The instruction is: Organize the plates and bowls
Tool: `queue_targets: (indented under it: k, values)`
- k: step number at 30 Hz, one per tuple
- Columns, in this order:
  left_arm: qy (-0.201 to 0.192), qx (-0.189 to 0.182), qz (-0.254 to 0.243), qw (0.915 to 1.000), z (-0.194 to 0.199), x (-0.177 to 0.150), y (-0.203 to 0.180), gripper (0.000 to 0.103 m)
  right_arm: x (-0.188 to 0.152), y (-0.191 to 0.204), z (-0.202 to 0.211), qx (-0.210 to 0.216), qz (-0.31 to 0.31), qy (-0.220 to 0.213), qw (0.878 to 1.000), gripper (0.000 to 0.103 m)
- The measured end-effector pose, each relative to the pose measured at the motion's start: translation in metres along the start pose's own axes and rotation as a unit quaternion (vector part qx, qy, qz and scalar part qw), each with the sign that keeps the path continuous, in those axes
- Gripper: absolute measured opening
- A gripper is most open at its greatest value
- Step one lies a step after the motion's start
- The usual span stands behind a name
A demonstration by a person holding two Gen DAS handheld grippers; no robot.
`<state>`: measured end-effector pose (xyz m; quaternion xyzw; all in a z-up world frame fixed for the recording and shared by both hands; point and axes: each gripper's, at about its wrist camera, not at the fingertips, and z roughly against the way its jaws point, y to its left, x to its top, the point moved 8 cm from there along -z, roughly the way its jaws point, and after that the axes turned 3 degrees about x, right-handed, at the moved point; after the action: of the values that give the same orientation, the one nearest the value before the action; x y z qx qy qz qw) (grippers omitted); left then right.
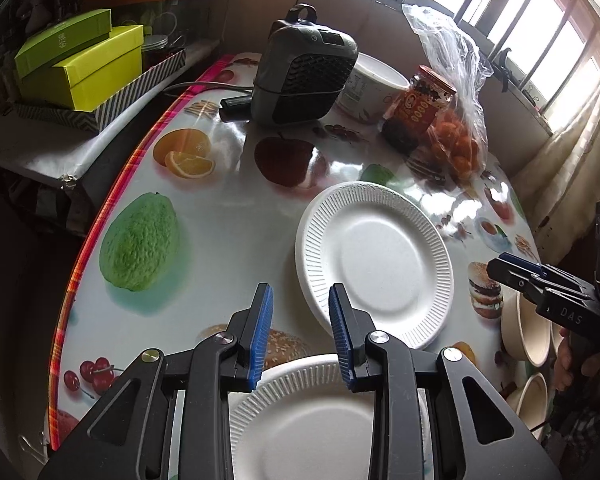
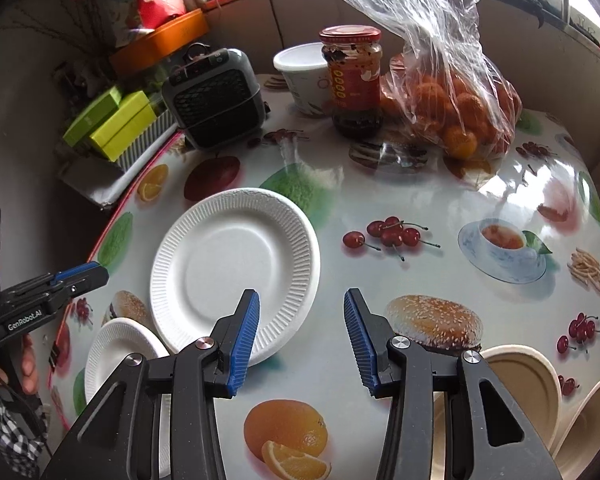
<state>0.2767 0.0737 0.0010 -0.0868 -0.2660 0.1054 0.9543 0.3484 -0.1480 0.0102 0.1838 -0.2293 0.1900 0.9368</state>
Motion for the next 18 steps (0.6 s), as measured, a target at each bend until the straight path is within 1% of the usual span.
queue_targets:
  k: [4,6,9,18]
  values:
    - [0.012,0.003,0.005,0.9999,-0.015,0.008,-0.001,0.030,0.009,-0.009,-0.017,0.013,-0.016,0.014,1.000,0.044]
    - [0.016,0.004,0.003,0.9999,-0.020,0.009,-0.001,0.030,0.009,-0.012,-0.027,0.022,-0.025,0.024,0.999,0.044]
    - [0.024,0.001,0.010,0.9997,-0.029,0.011,0.000,0.030,0.009,-0.016,-0.037,0.024,-0.031,0.035,0.999,0.044]
    - [0.041,-0.002,0.016,0.9990,-0.045,0.012,0.001,0.030,0.006,-0.019,-0.051,0.036,-0.038,0.052,0.997,0.043]
